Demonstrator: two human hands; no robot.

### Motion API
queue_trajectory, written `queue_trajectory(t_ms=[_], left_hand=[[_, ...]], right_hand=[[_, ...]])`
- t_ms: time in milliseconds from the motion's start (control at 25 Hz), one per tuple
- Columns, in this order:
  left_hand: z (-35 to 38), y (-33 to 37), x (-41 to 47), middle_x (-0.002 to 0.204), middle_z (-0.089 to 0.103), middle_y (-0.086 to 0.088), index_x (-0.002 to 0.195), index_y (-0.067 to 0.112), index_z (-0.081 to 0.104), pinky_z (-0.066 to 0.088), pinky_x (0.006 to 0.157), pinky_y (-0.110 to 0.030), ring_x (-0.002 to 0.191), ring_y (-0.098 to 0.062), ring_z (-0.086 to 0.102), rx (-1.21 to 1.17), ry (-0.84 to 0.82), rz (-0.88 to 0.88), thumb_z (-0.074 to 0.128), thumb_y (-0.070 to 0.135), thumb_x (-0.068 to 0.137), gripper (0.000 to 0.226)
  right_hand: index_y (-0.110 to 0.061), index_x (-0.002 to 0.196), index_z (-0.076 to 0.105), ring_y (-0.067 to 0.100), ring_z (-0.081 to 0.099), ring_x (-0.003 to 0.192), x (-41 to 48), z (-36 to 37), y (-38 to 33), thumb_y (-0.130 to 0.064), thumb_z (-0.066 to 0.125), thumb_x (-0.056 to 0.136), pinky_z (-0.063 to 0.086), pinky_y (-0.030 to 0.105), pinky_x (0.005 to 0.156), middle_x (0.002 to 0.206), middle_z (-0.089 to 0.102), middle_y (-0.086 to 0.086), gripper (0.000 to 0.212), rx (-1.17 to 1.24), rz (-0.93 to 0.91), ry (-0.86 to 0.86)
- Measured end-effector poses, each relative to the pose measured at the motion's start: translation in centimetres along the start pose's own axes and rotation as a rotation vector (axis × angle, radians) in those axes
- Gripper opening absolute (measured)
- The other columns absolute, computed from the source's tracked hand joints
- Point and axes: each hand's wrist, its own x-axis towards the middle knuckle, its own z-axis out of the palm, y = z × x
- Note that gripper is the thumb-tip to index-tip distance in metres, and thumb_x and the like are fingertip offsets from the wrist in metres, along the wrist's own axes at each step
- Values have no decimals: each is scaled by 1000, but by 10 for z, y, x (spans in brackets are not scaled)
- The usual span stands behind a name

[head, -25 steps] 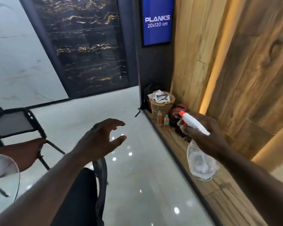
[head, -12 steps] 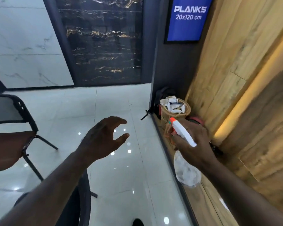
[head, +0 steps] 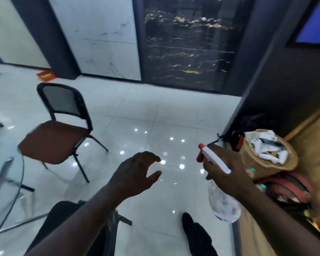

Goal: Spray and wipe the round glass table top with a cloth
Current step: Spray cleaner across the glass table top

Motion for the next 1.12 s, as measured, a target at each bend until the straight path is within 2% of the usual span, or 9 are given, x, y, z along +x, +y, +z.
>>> queue_trajectory(t_ms=[120, 200, 320, 440, 600, 800, 880, 960, 1120], left_hand=[[-12, -39, 37, 128, 65, 19, 127, 37, 63, 57, 88, -31, 114, -5, 65, 4, 83, -212, 67, 54, 93, 37], [-27, -64, 52, 124, 68, 17, 123, 35, 66, 57, 86, -31, 111, -8, 67, 22, 182, -374, 69, 51, 93, 34], [-52, -99, 55, 121, 70, 11, 120, 31, 68, 58, 88, -34, 108, -13, 68, 50, 327, -595, 69, 48, 92, 33], [-69, -132, 33, 116, 71, 10, 118, 30, 69, 60, 86, -40, 102, -14, 68, 5, 453, -824, 64, 52, 89, 37], [-76, -200, 1, 121, 69, 15, 122, 30, 69, 58, 89, -35, 104, -6, 66, -31, 568, -1100, 67, 48, 89, 37], [-92, -286, -17, 122, 70, 15, 123, 31, 69, 56, 93, -32, 106, -7, 66, -54, 612, -1345, 72, 44, 91, 35], [-107, -314, -18, 120, 70, 15, 122, 30, 69, 54, 90, -29, 103, -7, 66, -42, 673, -1402, 73, 43, 90, 34], [-122, -333, -19, 119, 70, 13, 122, 29, 69, 49, 86, -24, 104, -7, 66, -47, 728, -1474, 73, 42, 91, 34], [-117, -378, -31, 120, 69, 15, 122, 31, 67, 54, 89, -28, 107, -6, 65, -137, 755, -1587, 72, 43, 92, 33]], right_hand=[[-8, 90, 75, 30, 68, 66, 91, 33, 18, -9, 62, 82, 61, 53, 56, 85, 72, 8, 15, 147, -44, -110], [-10, 92, 75, 30, 68, 69, 159, 69, 19, -7, 65, 85, 59, 59, 59, 85, 72, 5, 13, 202, -101, -270], [-15, 92, 75, 27, 69, 72, 242, 139, -2, -6, 66, 89, 58, 59, 65, 85, 72, 3, 13, 202, -240, -530], [-17, 97, 74, 25, 72, 75, 293, 209, -27, -14, 69, 95, 60, 58, 68, 87, 73, 1, 6, 240, -358, -711], [-11, 90, 73, 29, 71, 66, 343, 321, -45, -15, 76, 100, 65, 54, 60, 77, 68, 6, 11, 251, -388, -928], [-16, 96, 75, 30, 72, 70, 372, 419, -68, -26, 72, 101, 59, 58, 60, 84, 73, 5, 12, 290, -531, -1164], [-15, 98, 77, 30, 75, 73, 394, 455, -87, -14, 76, 100, 63, 57, 60, 87, 76, 6, 2, 289, -477, -1215], [-11, 96, 77, 27, 77, 72, 413, 493, -109, -2, 75, 98, 66, 53, 58, 85, 78, 5, 9, 276, -387, -1251], [-7, 86, 74, 27, 70, 59, 432, 584, -133, -6, 76, 99, 64, 51, 52, 71, 69, 8, 13, 235, -465, -1451]])
